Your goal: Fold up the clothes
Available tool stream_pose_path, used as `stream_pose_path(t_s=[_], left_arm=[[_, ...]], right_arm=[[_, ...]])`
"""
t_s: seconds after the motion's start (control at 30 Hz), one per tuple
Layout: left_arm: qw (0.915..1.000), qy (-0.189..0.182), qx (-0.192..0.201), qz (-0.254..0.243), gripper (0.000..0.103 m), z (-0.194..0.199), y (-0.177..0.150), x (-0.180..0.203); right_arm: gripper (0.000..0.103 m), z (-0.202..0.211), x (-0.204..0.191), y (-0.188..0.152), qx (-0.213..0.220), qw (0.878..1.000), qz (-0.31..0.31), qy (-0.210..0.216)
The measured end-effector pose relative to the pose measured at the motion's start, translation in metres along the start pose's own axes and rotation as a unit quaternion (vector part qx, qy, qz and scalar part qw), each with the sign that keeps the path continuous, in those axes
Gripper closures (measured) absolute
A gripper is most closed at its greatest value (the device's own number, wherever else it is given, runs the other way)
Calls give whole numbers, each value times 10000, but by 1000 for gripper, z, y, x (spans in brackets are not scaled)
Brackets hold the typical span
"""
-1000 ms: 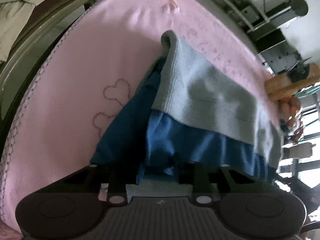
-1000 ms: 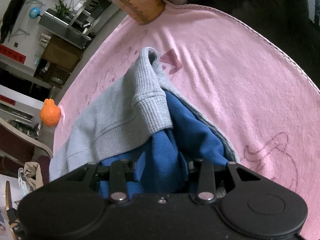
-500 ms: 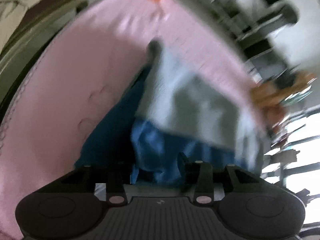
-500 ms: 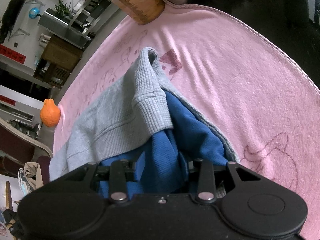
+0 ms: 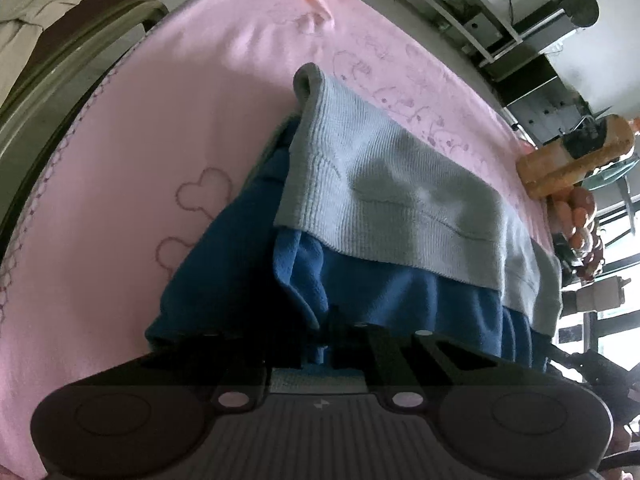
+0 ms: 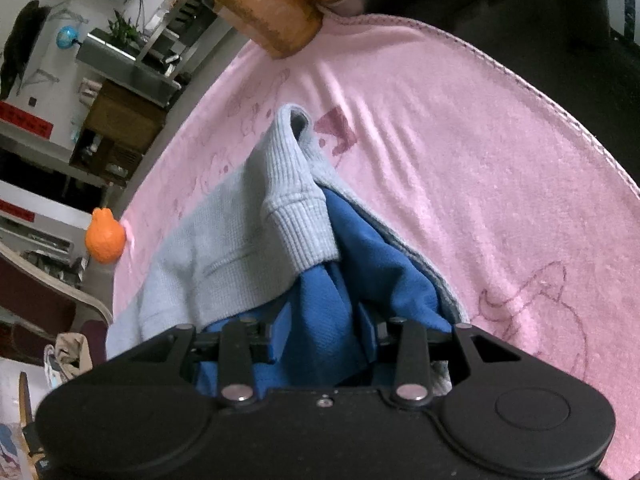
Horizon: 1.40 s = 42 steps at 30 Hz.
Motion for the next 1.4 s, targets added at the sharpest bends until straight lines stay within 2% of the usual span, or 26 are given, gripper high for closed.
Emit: stream_pose_path(t_s=[0.1, 0.17, 0.23, 0.37, 0.43, 0.5, 0.67, 0.8, 0.9, 0.97, 1.07, 1.13, 1.2, 1.23, 1.3, 1.33, 1.37, 1.4], left_arm=[[10000, 26, 16, -17, 97, 1, 1, -5], [9999, 73, 110, -102, 98, 2, 0, -2], [9995, -68, 273, -135, 98, 9, 1, 2], [9958, -592, 684, -135, 99, 28, 4, 11], [9923, -853, 889, -134, 99, 38, 6, 16], [9879, -1102, 1087, -130, 99, 47, 7, 21], [9779, -1499, 1457, 64, 99, 77, 3, 23], [9664, -1884, 1736, 205, 99, 108, -8, 18], [9629, -2036, 1732, 358, 99, 122, -21, 5], [9750, -1627, 1467, 365, 99, 109, -29, 1], [9892, -956, 1049, 373, 99, 88, -40, -6], [9970, -97, 678, 358, 96, 64, -46, -10], [9964, 500, 639, 226, 93, 58, -50, -9], [9948, 596, 813, 121, 85, 64, -52, -5], [9891, 768, 1249, -124, 77, 80, -56, 2], [9851, 838, 1478, -251, 76, 87, -58, 6], [9819, 873, 1644, -352, 76, 92, -59, 9], [9788, 892, 1789, -446, 76, 96, -59, 12]], right_arm=[[70, -6, -5, 0, -40, 9995, 270, -134], [92, -7, -10, -2, 11, 9981, 504, -360], [94, -3, -12, -2, 118, 9974, 588, -388], [95, 24, -10, 3, 627, 9973, 236, 289], [95, 34, -7, 6, 779, 9932, -115, 853], [95, 41, -8, 8, 880, 9878, -346, 1235], [96, 57, -15, 8, 1112, 9771, -549, 1726], [96, 79, -12, 2, 1344, 9620, -723, 2266], [96, 94, -4, -8, 1506, 9525, -865, 2501], [96, 98, 6, -16, 1535, 9527, -946, 2447], [96, 91, 16, -23, 1371, 9675, -890, 1931], [95, 81, 16, -26, 1080, 9846, -603, 1237], [89, 67, 10, -28, 737, 9963, -86, 433], [88, 70, 10, -28, 852, 9958, -36, 328], [79, 76, 9, -27, 1080, 9941, 65, 117], [67, 79, 9, -27, 1196, 9928, 93, 38], [62, 84, 11, -26, 1325, 9911, 15, 86], [62, 87, 14, -24, 1440, 9895, -60, 127]])
Point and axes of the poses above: each gripper's, at about its wrist camera, not at the fingertips, and z roughly against the way its jaws point, x to its right, y to its top, the point moved 2 cm from there along -z, roughly the way its jaws point, and after that the axes turned 4 degrees about z, right-handed, at the moved point
